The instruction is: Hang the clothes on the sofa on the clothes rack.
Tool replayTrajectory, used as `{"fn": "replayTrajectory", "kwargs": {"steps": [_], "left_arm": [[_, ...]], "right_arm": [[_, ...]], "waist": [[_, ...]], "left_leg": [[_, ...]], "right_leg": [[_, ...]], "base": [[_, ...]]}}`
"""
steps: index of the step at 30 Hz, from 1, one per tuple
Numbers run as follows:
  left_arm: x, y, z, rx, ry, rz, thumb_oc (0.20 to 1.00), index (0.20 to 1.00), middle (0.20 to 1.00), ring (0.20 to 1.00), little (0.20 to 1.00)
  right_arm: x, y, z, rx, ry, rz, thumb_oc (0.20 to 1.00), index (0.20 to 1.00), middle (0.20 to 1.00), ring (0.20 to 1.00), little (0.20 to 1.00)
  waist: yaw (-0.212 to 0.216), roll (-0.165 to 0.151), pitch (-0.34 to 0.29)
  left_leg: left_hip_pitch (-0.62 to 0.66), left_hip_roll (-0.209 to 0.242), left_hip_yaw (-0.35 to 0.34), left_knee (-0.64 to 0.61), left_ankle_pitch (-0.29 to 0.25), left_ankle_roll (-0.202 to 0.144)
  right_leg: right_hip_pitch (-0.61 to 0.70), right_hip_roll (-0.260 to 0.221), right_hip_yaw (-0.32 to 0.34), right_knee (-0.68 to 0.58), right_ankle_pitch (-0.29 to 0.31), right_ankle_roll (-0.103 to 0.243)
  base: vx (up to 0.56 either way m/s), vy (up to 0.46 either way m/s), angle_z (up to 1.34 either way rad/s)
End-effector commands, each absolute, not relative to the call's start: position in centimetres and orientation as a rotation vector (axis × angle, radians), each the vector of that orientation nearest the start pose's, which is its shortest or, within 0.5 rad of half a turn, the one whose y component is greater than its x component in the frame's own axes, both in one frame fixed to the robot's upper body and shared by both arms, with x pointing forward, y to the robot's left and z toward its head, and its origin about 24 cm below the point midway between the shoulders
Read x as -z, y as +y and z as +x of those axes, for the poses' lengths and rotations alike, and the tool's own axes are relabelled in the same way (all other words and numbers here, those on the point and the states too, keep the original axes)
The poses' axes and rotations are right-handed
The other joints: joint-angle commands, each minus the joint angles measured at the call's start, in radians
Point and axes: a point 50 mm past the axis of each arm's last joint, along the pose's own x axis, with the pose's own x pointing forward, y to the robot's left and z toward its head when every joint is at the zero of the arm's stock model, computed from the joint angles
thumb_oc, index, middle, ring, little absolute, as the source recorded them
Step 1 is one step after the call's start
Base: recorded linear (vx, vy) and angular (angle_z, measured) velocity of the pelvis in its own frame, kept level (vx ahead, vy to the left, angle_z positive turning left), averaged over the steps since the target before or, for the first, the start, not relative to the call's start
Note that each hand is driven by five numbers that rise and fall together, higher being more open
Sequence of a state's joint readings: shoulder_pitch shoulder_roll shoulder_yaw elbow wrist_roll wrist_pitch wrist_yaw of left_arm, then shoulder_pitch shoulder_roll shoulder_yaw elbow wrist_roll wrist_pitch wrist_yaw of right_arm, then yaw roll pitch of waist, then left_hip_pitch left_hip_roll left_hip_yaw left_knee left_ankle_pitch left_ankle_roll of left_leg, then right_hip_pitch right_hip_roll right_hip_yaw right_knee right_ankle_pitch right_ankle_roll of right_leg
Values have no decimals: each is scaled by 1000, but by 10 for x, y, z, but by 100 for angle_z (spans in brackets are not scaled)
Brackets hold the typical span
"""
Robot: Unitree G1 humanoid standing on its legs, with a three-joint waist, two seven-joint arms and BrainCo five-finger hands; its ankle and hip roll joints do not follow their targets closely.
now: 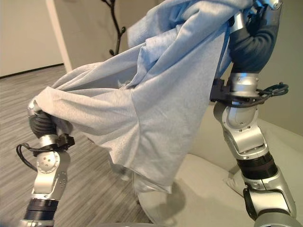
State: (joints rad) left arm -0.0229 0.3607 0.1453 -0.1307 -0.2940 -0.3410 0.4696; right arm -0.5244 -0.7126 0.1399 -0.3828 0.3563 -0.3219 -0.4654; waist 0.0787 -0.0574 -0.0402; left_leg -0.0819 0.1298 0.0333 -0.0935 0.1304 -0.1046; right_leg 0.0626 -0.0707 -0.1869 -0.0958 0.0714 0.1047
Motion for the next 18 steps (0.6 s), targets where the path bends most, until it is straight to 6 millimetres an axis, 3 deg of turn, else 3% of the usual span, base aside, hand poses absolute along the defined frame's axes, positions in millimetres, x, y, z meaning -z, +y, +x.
{"fn": "replayTrajectory", "kwargs": {"steps": [1, 3, 5, 6, 9, 11, 12, 13, 14, 17, 18], "left_arm": [[-168, 262, 228, -613, -761, 139, 200, 200, 200, 200, 200], [-173, 262, 222, -638, -803, 140, 200, 200, 200, 200, 200], [-173, 263, 216, -668, -816, 167, 200, 200, 200, 200, 200], [-173, 262, 216, -682, -823, 185, 200, 200, 200, 200, 200], [-162, 255, 218, -657, -784, 121, 200, 200, 200, 200, 200], [-156, 250, 221, -633, -757, 114, 200, 200, 200, 200, 200], [-148, 238, 230, -580, -715, 108, 200, 200, 200, 200, 200], [-147, 234, 232, -562, -710, 100, 200, 200, 200, 200, 200], [-146, 228, 234, -531, -713, 95, 200, 200, 200, 200, 200], [-146, 219, 236, -488, -715, 70, 200, 200, 200, 200, 200], [-147, 211, 239, -450, -718, 52, 200, 200, 200, 200, 200]], "right_arm": [[-316, -183, 231, -47, -1283, -39, 200, 200, 200, 200, 200], [-313, -183, 230, -40, -1276, -44, 200, 200, 200, 200, 200], [-308, -179, 229, -43, -1270, -45, 200, 200, 200, 200, 200], [-303, -174, 230, -65, -1250, -45, 200, 200, 200, 200, 200], [-291, -171, 228, -71, -1213, -34, 200, 200, 200, 200, 200], [-283, -173, 227, -43, -1192, -32, 200, 200, 200, 200, 200], [-267, -180, 224, 75, -1154, -66, 200, 200, 200, 200, 200], [-261, -183, 223, 124, -1137, -87, 200, 200, 200, 200, 200], [-251, -186, 220, 172, -1110, -81, 200, 200, 200, 200, 200], [-246, -190, 218, 241, -1098, -136, 200, 200, 200, 200, 200], [-243, -190, 218, 292, -1090, -160, 200, 200, 200, 200, 200]], "waist": [[48, -14, 48], [51, -15, 69], [49, -21, 80], [40, -33, 92], [15, -36, 98], [0, -33, 94], [-16, -24, 95], [-20, -20, 96], [-18, -4, 97], [-25, -3, 92], [-29, -11, 106]], "left_leg": [[-15, 38, -15, 6, 55, -63], [-22, 47, 19, 15, 61, -52], [0, 67, 52, 42, 29, -40], [22, 103, 76, 78, -8, -33], [61, 187, 101, 89, -8, -39], [74, 248, 127, 66, 29, -53], [63, 339, 157, 20, 135, -89], [48, 359, 156, 17, 145, -102], [27, 354, 126, 24, 120, -116], [-24, 317, 118, 98, 32, -121], [-63, 268, 113, 181, -67, -110]], "right_leg": [[22, -12, -81, 26, -55, -2], [21, -27, -124, 33, -53, 1], [22, -46, -142, 40, -43, 6], [13, -73, -151, 46, -28, 13], [-7, -108, -149, 52, -18, 26], [-17, -134, -151, 53, -17, 38], [-22, -173, -163, 60, -23, 63], [-19, -190, -167, 60, -22, 74], [-8, -222, -160, 55, -8, 91], [6, -278, -171, 46, 20, 115], [11, -342, -165, 44, 76, 137]], "base": [[-247, 18, 28], [-187, 50, 95], [-109, 125, 97], [-136, 196, 22], [-79, 264, 25], [-6, 464, 79], [41, 670, 45], [121, 884, 40], [144, 623, 99], [105, 505, 50], [83, 586, 19]]}}
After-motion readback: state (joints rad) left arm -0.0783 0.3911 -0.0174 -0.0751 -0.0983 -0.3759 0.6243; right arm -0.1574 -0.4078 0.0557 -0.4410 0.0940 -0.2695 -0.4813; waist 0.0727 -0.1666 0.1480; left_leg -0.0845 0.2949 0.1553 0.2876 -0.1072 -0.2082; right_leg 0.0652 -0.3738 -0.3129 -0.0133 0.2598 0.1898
